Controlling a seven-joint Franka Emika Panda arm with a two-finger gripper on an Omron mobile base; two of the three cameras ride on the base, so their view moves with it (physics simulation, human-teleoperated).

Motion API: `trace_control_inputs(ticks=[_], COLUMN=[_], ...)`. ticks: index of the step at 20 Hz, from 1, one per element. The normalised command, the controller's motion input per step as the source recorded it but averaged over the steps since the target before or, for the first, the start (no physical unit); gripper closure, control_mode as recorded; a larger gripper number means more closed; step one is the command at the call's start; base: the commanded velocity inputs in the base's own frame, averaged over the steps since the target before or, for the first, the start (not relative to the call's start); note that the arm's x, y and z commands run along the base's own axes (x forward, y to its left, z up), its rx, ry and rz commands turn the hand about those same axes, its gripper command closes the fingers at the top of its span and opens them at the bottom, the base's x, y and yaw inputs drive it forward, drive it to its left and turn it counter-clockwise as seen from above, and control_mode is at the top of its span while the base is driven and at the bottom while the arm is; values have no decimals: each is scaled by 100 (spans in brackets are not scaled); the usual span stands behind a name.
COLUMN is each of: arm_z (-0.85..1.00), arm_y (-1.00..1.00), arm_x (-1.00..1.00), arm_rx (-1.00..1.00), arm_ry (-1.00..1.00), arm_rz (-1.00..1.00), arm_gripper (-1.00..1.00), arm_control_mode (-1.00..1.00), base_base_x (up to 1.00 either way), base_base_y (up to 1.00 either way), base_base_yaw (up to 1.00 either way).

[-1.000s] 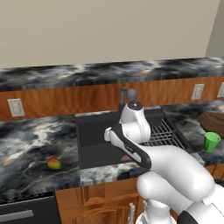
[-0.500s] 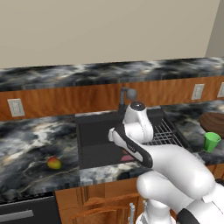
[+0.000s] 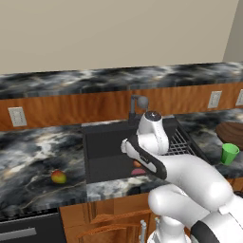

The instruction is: Remove the mango and tangerine from the sink. Then move the bowl and cup from the counter to the sink for washing.

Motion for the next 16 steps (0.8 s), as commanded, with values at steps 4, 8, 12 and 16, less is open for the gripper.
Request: trace_control_inputs(ticks=[4,8,12,16], arm_z=[-13,-12,-12,-13], arm_y=[-2,0,-5,-4], arm_x=[14,17,17,16], arm_rx=[-5,-1,0,0], arm_ry=[0,0,0,0], arm_rz=[-2,-9,-8,-8], arm_gripper=[-100,-100,-100,-100], arm_control_mode=[-100,-100,-100,-100], base_base_x=[0,0,0,0], base_base_y=[0,0,0,0], base_base_yaw=[0,0,0,0])
